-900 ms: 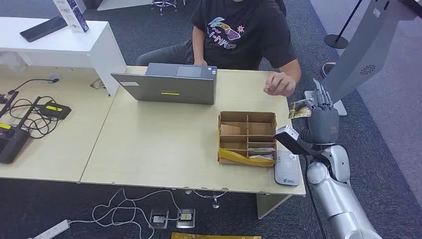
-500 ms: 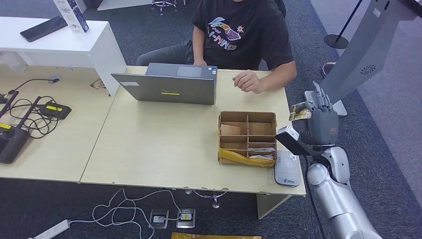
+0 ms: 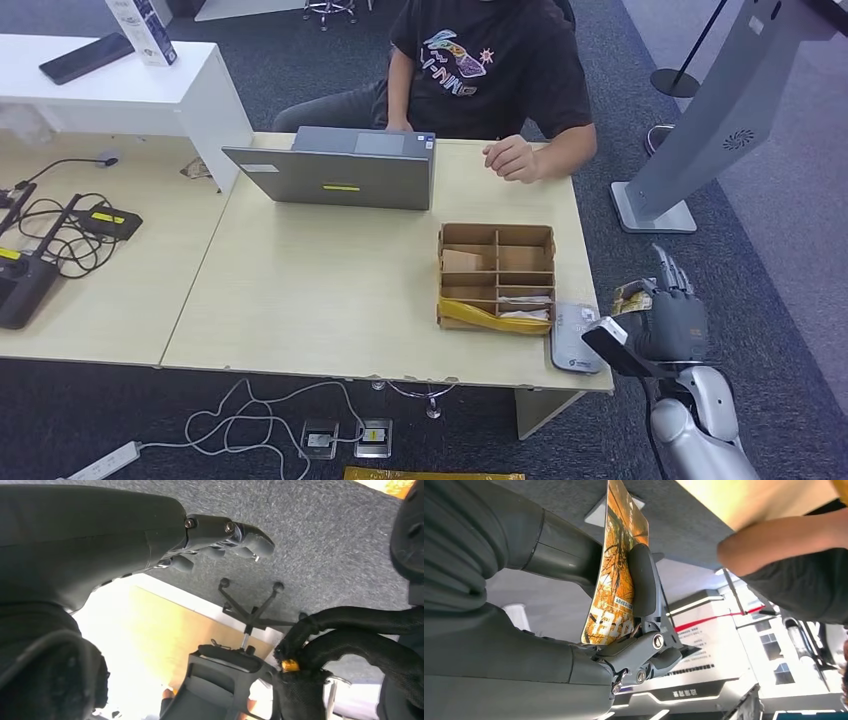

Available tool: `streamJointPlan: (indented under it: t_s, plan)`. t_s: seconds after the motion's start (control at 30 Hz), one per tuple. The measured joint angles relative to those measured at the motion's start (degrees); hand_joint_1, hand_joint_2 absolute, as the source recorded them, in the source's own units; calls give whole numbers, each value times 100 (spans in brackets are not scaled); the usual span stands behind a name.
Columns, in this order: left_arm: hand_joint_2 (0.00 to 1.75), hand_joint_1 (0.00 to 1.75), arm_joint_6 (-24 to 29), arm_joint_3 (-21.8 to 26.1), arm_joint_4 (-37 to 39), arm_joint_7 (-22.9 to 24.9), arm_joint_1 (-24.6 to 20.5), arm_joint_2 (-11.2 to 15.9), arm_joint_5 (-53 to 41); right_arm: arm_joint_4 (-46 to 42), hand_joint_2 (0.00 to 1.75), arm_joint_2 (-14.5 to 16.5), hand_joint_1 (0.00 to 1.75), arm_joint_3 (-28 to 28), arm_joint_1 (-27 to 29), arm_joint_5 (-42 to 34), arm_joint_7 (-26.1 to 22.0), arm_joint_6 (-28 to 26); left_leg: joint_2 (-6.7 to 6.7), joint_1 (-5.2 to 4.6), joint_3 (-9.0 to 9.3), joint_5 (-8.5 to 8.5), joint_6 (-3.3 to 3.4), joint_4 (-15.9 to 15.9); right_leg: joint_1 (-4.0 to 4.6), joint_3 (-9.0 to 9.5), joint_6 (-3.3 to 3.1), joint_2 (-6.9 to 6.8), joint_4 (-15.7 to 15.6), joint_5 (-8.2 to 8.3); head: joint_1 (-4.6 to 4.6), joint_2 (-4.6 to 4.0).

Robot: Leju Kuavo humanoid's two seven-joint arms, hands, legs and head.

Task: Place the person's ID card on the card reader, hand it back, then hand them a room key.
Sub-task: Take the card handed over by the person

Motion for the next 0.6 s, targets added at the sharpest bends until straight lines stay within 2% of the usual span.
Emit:
streamJointPlan:
  t_s: [0.3, 0.6]
  plan:
    - [0, 0, 1, 0, 0, -3, -8, 44, 26, -300, 175, -167, 175, -15, 378, 164, 117, 228, 5, 0, 3, 1, 0, 0, 1, 1, 0, 4, 0, 0, 0, 0]
    - [0, 0, 0, 0, 0, -46, -10, 44, -17, -319, 175, -152, 175, 10, 444, 183, 51, 218, 5, 0, 1, 0, 0, 0, 1, 1, 0, 5, 1, 0, 0, 0]
